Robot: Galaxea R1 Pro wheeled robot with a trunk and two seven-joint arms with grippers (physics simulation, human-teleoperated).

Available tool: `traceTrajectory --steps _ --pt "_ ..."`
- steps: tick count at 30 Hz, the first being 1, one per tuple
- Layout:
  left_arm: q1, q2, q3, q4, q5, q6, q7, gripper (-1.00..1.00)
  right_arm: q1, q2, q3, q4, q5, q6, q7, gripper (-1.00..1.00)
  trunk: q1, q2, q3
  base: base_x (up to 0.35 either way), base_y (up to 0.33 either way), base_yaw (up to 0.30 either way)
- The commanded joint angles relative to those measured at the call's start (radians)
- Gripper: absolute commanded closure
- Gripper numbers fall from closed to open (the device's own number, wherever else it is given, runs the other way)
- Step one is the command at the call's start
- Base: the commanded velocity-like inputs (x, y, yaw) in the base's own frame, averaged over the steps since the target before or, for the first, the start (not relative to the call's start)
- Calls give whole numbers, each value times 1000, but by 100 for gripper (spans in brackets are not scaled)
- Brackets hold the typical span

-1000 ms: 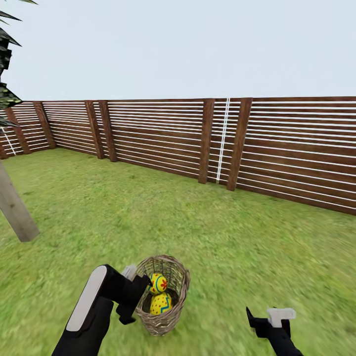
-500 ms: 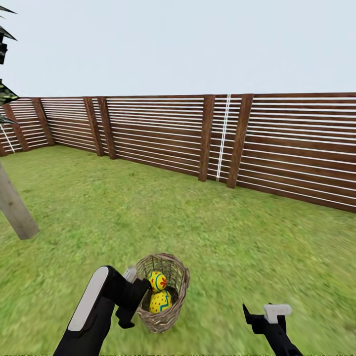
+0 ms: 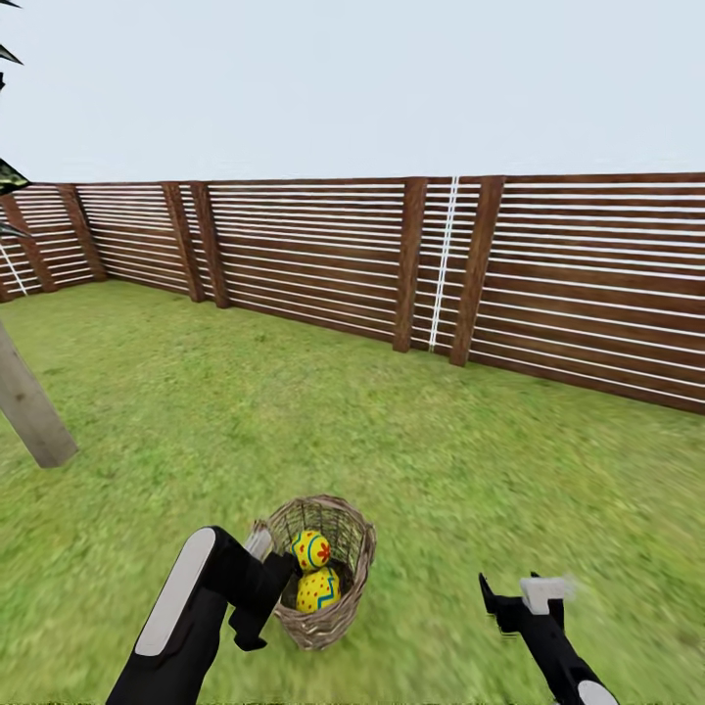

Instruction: Take the three Easter eggs out of the wicker basket on the lawn in the garden, then place them on the lawn next to a single tree (choose any tree) so that all three eggs are next to the same tree and none are left in the basket.

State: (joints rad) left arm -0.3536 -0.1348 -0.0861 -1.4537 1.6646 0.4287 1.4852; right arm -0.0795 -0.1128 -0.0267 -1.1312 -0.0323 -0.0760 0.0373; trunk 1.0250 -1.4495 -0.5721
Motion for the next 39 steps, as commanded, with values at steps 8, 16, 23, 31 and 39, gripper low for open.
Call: traceTrajectory --steps 8,16,23,31,39 --pt "-6 1 0 -5 -4 13 -3 -100 -40 1 0 -7 -4 30 1 -100 0 -1 -14 78 -21 0" --pt "-8 1 0 -1 -8 7 -3 -100 -42 1 0 -8 -3 30 1 -100 0 -1 -27 65 -30 0" --pt "-8 1 0 10 -9 4 -6 -100 -42 6 1 -11 -3 30 1 -100 0 -1 -38 116 -30 0" --pt "-8 1 0 11 -9 4 -4 -100 -42 8 2 -11 -3 30 1 -100 0 -1 -51 41 -13 0" --pt "-8 0 -1 12 -9 4 -4 -100 -42 8 11 -10 -3 30 0 -100 0 -1 -64 1 0 0"
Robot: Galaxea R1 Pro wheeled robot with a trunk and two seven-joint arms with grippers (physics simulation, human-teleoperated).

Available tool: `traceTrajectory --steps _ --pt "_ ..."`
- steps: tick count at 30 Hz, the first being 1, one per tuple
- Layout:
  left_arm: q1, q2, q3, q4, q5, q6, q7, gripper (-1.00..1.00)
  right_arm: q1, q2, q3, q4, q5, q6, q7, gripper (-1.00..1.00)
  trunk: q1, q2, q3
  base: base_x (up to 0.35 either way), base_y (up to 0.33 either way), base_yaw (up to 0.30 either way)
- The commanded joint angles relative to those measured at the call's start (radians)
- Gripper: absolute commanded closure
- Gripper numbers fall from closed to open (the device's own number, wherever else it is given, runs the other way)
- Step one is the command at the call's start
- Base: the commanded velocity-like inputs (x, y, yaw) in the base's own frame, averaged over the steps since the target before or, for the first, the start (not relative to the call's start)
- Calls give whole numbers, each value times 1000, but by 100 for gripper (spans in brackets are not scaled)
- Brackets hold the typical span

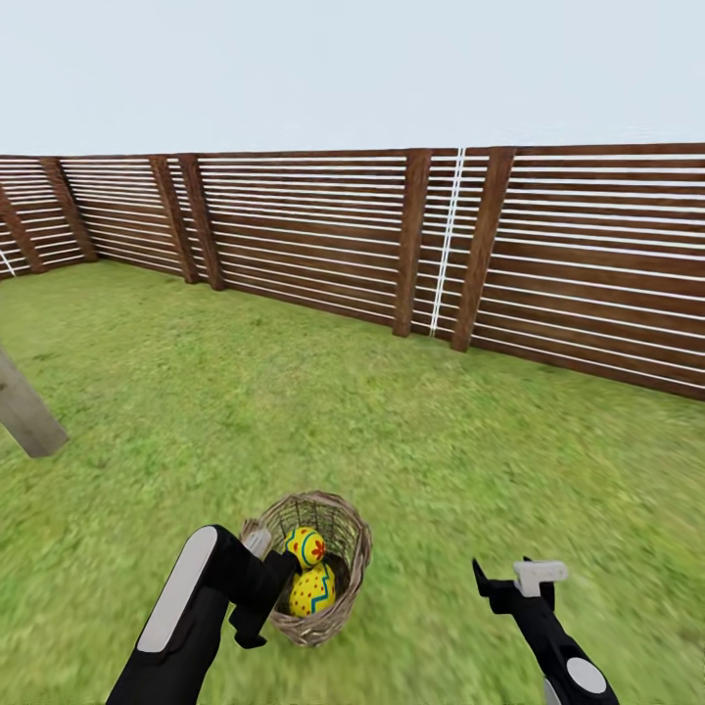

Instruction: Take the three Easter eggs out of the wicker basket on the lawn in the garden, then place them on the lawn next to a single tree (choose any tree) so that all three eggs are next to the same tree and none are left in the basket.

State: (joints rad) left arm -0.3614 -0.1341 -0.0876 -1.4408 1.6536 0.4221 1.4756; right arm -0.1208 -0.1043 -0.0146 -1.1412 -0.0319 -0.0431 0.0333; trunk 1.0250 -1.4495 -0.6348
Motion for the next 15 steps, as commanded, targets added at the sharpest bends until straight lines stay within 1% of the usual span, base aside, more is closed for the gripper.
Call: traceTrajectory --steps 1,7,9,12,15 --pt "-1 -1 0 -1 3 11 5 -100 0 0 -1 0 -3 -3 3 -100 0 0 -3 0 0 0" --pt "-1 1 0 -1 -1 11 4 -100 0 0 -1 -1 -3 -3 3 -100 0 0 -12 5 0 0" --pt "-1 2 0 -1 -3 11 3 -100 0 0 -1 -2 -3 -3 3 -100 0 0 -15 136 0 0" --pt "-1 2 0 -1 -4 11 2 -100 0 0 -1 -3 -3 -3 4 -100 0 0 -20 250 -44 0" --pt "-1 1 0 0 -19 11 3 -100 0 0 -1 -3 -3 -3 3 -100 0 0 -25 72 -18 0"
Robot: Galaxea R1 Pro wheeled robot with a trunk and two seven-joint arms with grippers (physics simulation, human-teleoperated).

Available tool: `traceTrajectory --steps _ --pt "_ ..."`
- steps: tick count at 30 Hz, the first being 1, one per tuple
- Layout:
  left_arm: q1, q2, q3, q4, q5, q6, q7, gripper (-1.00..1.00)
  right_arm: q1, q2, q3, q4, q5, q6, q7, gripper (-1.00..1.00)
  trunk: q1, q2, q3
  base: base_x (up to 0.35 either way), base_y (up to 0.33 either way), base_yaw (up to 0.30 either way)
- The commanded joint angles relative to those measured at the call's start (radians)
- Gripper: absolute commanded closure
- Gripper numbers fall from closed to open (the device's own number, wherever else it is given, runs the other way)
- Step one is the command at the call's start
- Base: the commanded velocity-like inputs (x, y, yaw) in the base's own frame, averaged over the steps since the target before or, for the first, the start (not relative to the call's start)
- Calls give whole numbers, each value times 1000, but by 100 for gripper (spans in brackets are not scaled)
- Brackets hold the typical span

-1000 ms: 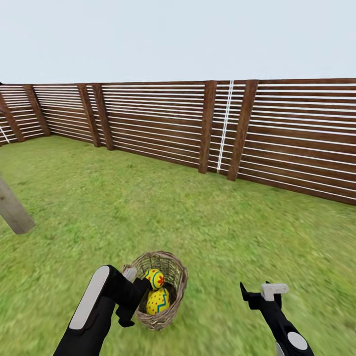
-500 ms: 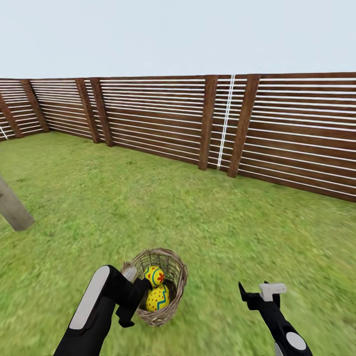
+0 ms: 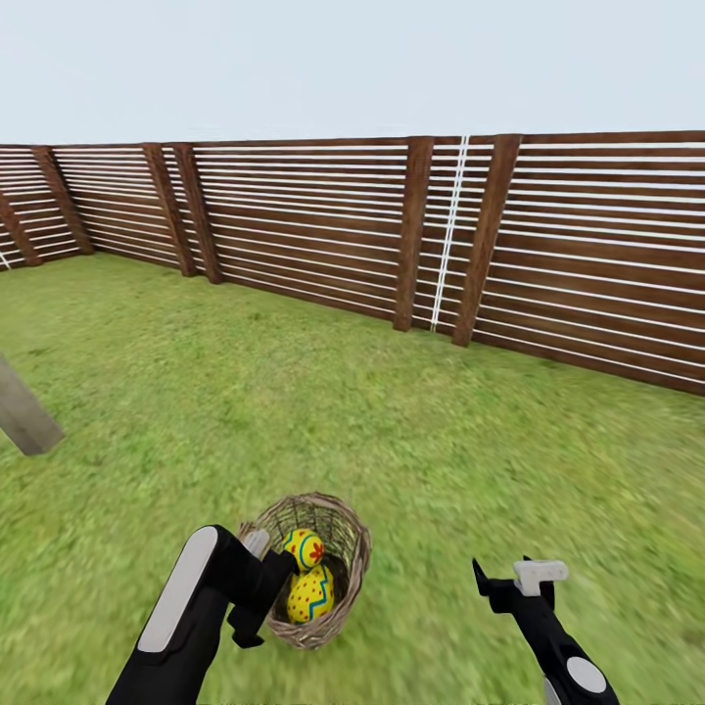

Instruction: Take the three Easter eggs out of the wicker basket on the lawn in the garden, then place them on the lawn next to a single tree (choose any tree) so that all three eggs are next to the same tree and none are left in the basket.

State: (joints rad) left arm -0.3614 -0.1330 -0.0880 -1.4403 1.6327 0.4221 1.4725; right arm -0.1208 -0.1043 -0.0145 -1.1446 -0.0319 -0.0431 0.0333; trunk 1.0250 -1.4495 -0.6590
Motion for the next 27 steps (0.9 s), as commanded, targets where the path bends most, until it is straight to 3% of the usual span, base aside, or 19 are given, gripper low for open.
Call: traceTrajectory --steps 1,8,13,27 --pt "-1 0 1 0 -1 10 6 -100 0 0 -1 0 -3 -4 4 -100 0 0 -3 20 -5 0" --pt "-1 1 1 1 -8 10 7 -100 0 0 -1 -1 -3 -4 4 -100 0 0 -14 3 -1 0" --pt "-1 1 2 1 -35 10 5 -100 0 0 -1 -1 -3 -4 4 -100 0 0 -22 0 0 0" --pt "-1 8 2 0 -43 15 -69 -100 0 0 -1 0 -3 -5 3 -100 0 0 -44 0 0 0"
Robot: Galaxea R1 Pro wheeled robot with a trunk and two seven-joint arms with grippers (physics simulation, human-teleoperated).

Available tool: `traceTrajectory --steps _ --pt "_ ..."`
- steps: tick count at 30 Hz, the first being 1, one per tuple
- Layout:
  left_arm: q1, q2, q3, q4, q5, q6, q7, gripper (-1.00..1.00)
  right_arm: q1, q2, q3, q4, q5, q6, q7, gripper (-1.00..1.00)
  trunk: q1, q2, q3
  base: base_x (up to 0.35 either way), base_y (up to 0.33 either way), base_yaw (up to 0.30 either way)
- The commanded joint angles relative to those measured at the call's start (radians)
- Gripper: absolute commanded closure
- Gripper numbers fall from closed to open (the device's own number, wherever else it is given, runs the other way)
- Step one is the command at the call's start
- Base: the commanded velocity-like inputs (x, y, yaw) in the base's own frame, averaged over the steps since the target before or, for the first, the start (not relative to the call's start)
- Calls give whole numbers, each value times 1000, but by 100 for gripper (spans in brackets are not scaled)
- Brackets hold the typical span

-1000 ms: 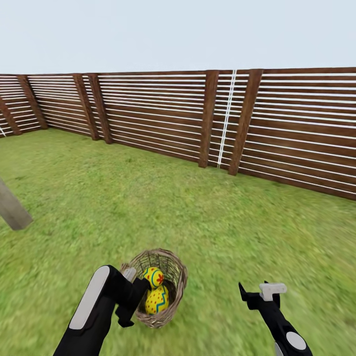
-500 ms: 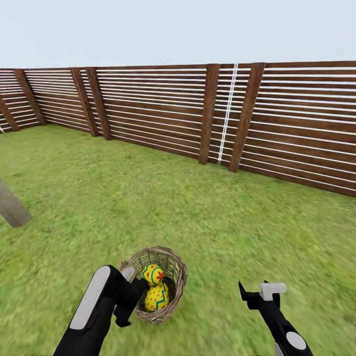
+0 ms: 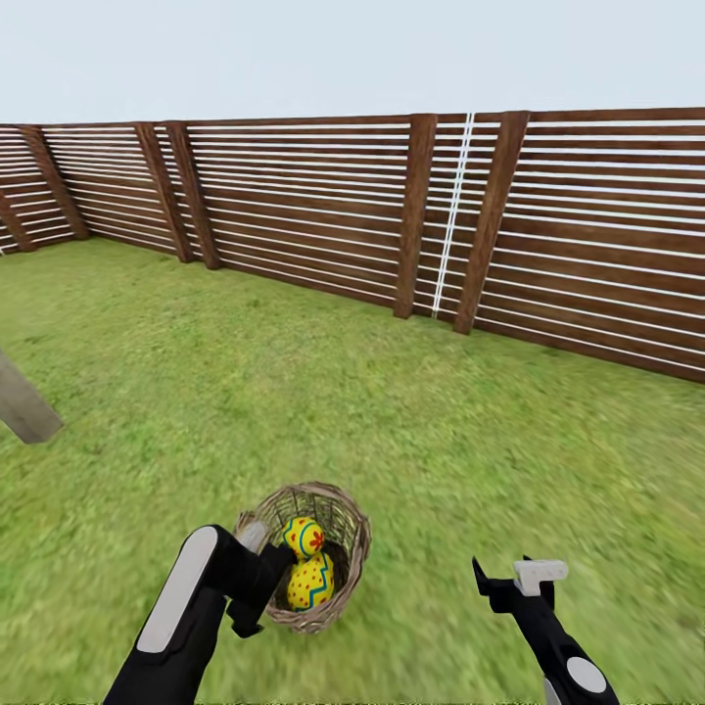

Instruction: Take the three Easter eggs out of the wicker basket on the lawn in the garden, then place them on the lawn next to a single tree (choose any tree) so that all three eggs are next to the same tree and none are left in the basket.

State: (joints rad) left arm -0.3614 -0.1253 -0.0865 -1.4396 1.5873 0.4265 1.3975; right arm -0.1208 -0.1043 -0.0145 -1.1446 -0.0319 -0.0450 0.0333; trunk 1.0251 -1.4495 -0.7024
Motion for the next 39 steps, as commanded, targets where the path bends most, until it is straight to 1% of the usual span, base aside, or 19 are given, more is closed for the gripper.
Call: traceTrajectory --steps 1,4,8,11,14,17,20,23,32,39 --pt "-1 6 1 -1 0 11 6 -100 0 0 -1 0 -3 -3 3 -100 0 0 -2 0 0 0" --pt "-2 13 1 -1 -4 11 9 -100 0 0 -1 0 -3 -3 3 -100 0 0 -7 0 0 0" --pt "-2 31 6 1 -36 7 17 -100 0 0 -1 0 -3 -4 3 -100 0 0 -14 0 0 0" --pt "-2 34 25 1 -43 4 11 -100 0 0 -1 2 -3 -4 3 -100 0 0 -19 0 0 0" --pt "-2 30 31 1 -37 -15 7 -100 0 0 -1 3 -3 -4 3 -100 0 0 -23 0 0 0" --pt "-2 26 33 1 -29 -56 1 -100 0 0 -1 3 -3 -4 3 -100 0 0 -28 0 0 0" --pt "-2 24 33 1 -6 -70 -34 -100 0 0 -1 4 -3 -4 3 -100 0 0 -33 0 0 0" --pt "-2 24 33 1 11 -74 -51 -100 0 0 -1 6 -3 -5 3 -100 0 0 -38 0 0 0" --pt "-2 24 33 1 16 -93 -55 -100 0 0 -1 6 -3 -6 2 -100 0 0 -52 0 0 0" --pt "-2 24 32 1 17 -94 -55 -100 0 0 -1 6 -3 -6 2 -100 27 -49 -85 0 0 0"
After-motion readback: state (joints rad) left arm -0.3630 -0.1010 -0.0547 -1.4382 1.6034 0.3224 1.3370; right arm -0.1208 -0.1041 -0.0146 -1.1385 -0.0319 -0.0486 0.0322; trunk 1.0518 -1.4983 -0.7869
